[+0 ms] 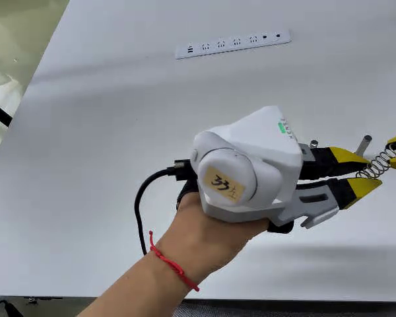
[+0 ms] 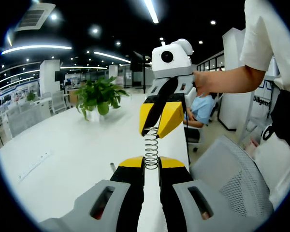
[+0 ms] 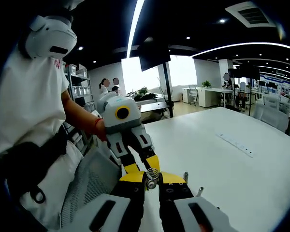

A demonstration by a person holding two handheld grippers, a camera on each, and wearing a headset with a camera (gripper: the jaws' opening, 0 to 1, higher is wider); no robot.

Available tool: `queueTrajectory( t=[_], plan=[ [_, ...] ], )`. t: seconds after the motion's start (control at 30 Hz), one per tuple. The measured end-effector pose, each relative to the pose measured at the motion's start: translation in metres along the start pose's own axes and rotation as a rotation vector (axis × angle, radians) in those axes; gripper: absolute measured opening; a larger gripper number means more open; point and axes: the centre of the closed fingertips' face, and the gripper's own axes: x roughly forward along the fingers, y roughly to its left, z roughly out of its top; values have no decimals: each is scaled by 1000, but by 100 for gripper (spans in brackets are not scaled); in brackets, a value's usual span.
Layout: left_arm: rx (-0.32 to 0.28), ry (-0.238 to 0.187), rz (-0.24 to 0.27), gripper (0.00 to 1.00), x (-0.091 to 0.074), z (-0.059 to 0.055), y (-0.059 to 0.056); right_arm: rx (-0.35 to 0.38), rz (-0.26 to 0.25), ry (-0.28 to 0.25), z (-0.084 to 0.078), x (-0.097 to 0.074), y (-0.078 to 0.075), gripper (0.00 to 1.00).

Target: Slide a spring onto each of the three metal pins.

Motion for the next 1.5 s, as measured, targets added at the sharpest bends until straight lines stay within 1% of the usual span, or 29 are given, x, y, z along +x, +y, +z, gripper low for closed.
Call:
queueTrajectory(
  t=[0.37, 0.43, 0.5, 0.57, 0.6, 0.7, 0.83, 0.9, 0.97, 1.07, 1.17, 1.23, 1.3, 1.4, 1.5],
  plan=[
    [2, -4, -3, 7, -1, -1, -1, -21, 20, 30, -2, 0, 2, 7],
    [2, -6, -3, 7, -1, 0, -2, -26, 24, 49, -3, -1, 2, 7],
    [0, -8, -4, 7, -1, 0, -2, -51, 32, 87, -6, -1, 2, 10],
    [2, -9, -6, 7, -1, 1, -2, -57, 44, 120, -8, -1, 3, 16],
    [3, -10, -7, 7, 0, 1, -2, -90, 44, 152, -10, -2, 2, 17],
    [7, -7, -9, 7, 1, 2, -3, -146, 65, 220, -12, -4, 2, 17],
    [13, -1, -15, 7, 2, 1, -4, -237, 115, 320, -8, -5, 4, 17],
    [11, -1, -17, 7, 3, 2, -5, -268, 143, 360, -6, -5, 5, 17],
    [11, -3, -18, 7, 4, 2, -5, -303, 162, 397, -6, -4, 4, 17],
    [9, -6, -19, 7, 5, 3, -5, -361, 211, 465, -9, -2, 6, 17],
    [7, -7, -17, 7, 5, 3, -5, -401, 248, 518, -12, 0, 6, 16],
    [4, -10, -16, 7, 5, 3, -5, -422, 264, 546, -14, 2, 6, 16],
    [3, -11, -15, 7, 5, 3, -5, -443, 274, 564, -15, 4, 5, 15],
    [-1, -13, -13, 7, 4, 3, -5, -457, 294, 584, -17, 5, 5, 14],
    [-3, -16, -11, 7, 4, 3, -4, -487, 309, 619, -20, 5, 4, 13]
  ],
)
